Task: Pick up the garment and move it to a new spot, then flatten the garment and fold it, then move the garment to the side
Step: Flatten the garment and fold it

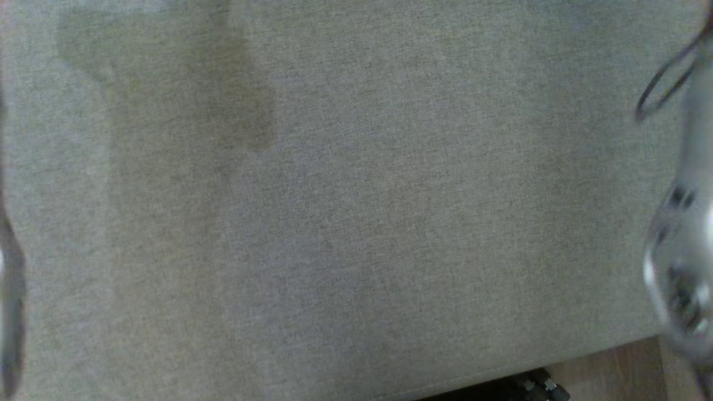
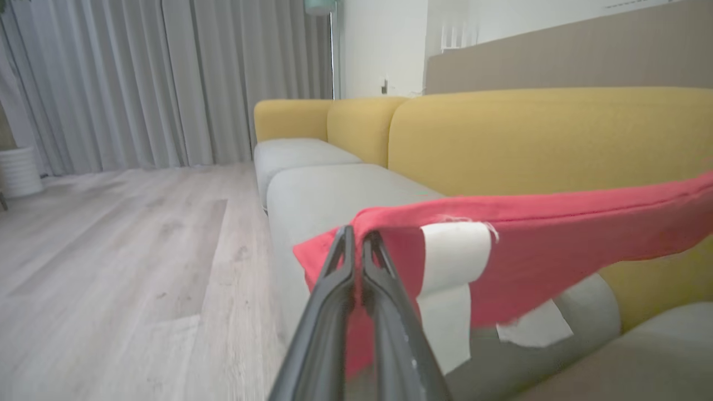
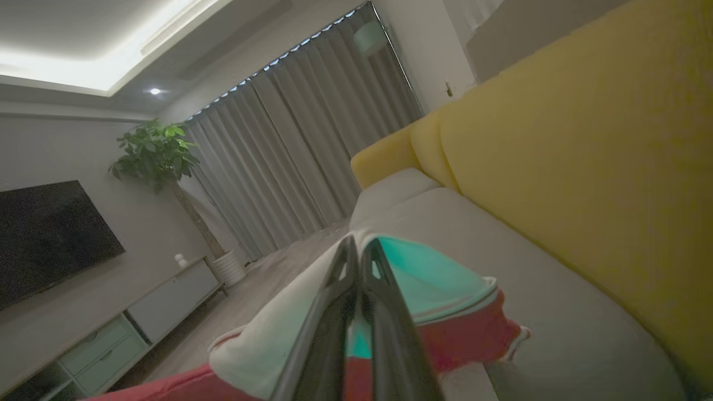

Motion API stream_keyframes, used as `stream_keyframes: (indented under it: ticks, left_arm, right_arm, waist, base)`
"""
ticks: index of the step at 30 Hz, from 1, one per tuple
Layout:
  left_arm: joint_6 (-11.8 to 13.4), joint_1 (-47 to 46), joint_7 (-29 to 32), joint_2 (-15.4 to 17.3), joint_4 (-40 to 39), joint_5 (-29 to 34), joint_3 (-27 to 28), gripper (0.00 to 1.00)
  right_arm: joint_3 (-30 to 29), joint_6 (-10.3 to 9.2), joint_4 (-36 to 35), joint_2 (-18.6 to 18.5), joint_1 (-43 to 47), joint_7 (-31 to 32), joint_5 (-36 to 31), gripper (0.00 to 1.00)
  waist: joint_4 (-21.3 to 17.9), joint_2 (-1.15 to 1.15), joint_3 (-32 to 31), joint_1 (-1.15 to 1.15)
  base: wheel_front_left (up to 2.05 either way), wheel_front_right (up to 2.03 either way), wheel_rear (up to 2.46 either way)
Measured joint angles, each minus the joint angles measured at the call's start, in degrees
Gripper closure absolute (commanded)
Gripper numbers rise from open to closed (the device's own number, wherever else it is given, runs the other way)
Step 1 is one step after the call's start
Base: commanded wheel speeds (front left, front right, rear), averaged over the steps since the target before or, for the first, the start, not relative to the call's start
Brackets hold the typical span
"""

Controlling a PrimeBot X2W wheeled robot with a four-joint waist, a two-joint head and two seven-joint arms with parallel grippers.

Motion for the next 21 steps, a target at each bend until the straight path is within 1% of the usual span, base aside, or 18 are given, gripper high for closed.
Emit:
stream_keyframes:
  ticks: [3, 7, 8, 12, 15, 21]
  left_arm:
    - [0.0, 8.4, -2.1, 0.3, -2.3, -1.5, -1.7, 1.0]
    - [-0.4, 20.6, -3.9, 1.2, -6.9, -3.8, -2.4, 1.0]
    - [-0.4, 20.6, -3.9, 1.2, -6.9, -3.8, -2.4, 1.0]
    - [0.2, 34.7, -4.6, 1.6, -11.2, -5.3, -3.5, 1.0]
    - [1.7, 43.6, -4.7, 1.8, -15.4, -5.9, -4.3, 1.0]
    - [5.1, 56.5, -4.5, 2.3, -24.8, -7.5, -4.6, 1.0]
  right_arm:
    - [1.2, 0.0, -2.9, 0.0, 10.3, -0.7, 1.1, 1.0]
    - [2.7, 0.0, -7.9, 0.0, 23.4, -0.8, 1.2, 1.0]
    - [2.7, 0.0, -7.9, 0.0, 23.4, -0.8, 1.2, 1.0]
    - [4.0, 0.0, -13.8, 0.1, 35.9, -0.1, 2.3, 1.0]
    - [3.9, 0.0, -18.3, 0.2, 43.7, 0.7, 2.2, 1.0]
    - [2.2, 0.0, -26.7, 0.4, 58.8, 2.8, 2.5, 1.0]
  waist:
    - [0.4, 0.0, -1.0, 0.0]
    - [0.7, 0.0, -2.9, -0.01]
    - [0.7, 0.0, -2.9, -0.01]
    - [0.9, 0.0, -5.6, -0.02]
    - [1.2, 0.0, -7.8, -0.02]
    - [2.0, 0.01, -13.0, -0.02]
  base:
    - [0.0, 0.0, 0.0]
    - [0.0, 0.0, 0.0]
    - [0.0, 0.0, 0.0]
    - [0.0, 0.0, 0.0]
    - [0.0, 0.0, 0.0]
    - [0.0, 0.0, 0.0]
